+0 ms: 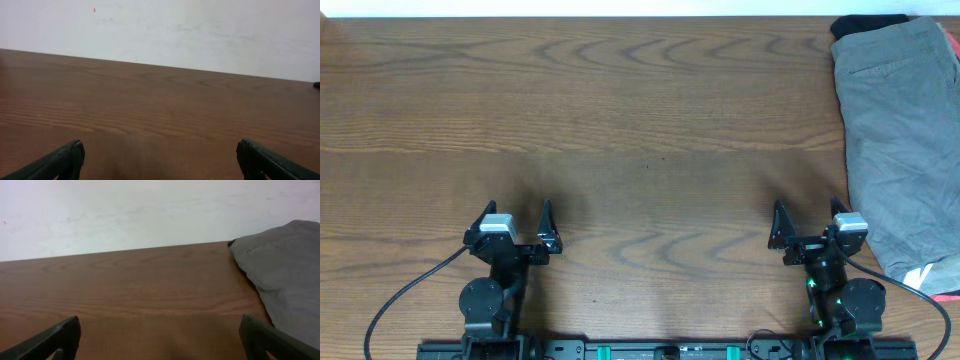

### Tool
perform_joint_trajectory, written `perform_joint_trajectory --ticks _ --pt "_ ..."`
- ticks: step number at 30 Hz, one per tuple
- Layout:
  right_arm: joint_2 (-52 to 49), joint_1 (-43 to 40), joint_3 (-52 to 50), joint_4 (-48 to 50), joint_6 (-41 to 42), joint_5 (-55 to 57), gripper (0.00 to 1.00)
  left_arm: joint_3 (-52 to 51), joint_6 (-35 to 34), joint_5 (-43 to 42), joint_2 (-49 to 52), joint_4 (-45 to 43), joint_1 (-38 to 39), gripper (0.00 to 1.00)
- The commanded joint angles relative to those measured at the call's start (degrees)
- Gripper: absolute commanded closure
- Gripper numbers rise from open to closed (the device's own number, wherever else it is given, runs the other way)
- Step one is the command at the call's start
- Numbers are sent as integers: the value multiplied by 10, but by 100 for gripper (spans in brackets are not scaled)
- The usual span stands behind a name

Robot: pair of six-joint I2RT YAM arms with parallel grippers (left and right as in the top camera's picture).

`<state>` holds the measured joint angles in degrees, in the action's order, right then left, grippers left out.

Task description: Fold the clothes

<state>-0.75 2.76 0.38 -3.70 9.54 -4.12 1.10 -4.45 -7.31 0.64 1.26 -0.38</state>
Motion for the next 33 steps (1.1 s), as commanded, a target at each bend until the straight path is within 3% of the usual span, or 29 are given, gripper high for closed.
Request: perform_joint_trajectory --ticks 1,31,33 --pt "-2 6 -1 -2 -9 -2 1 -9 4 -6 0 21 -3 2" --pt "-2 6 -1 -2 -8 -2 1 -9 4 -6 0 21 -3 2" --pt "-2 6 -1 11 31 -26 1 -9 4 -6 0 21 -3 2"
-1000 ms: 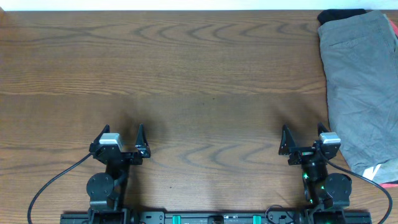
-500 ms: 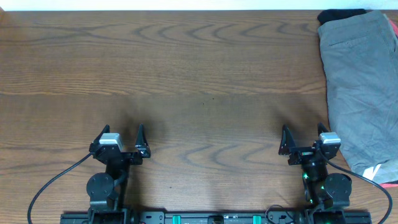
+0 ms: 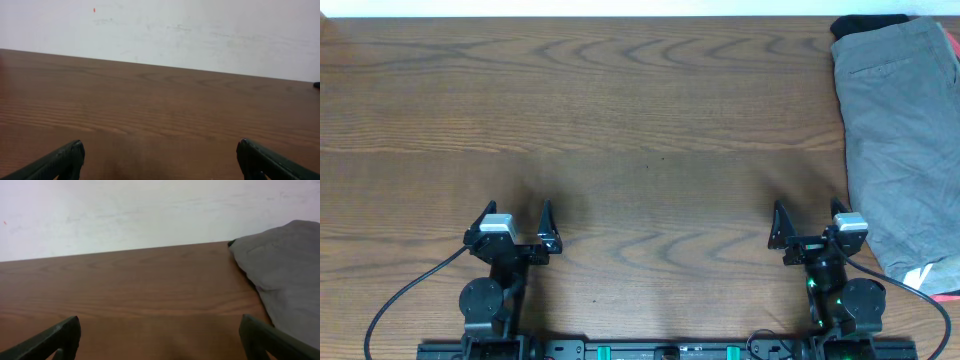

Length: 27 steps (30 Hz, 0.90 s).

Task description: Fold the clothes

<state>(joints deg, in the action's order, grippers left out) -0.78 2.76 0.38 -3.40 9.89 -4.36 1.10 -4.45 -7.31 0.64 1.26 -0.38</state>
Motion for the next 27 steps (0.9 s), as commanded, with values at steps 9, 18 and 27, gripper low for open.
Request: perform_joint_trajectory --ticks 9,18,27 --pt "-2 6 -1 11 323 -289 1 -9 4 -6 0 21 -3 2" --pt "-2 6 -1 169 346 -249 1 -9 3 -6 0 21 -3 2" --pt "-57 6 87 194 231 -123 1 -9 3 -6 0 21 -3 2"
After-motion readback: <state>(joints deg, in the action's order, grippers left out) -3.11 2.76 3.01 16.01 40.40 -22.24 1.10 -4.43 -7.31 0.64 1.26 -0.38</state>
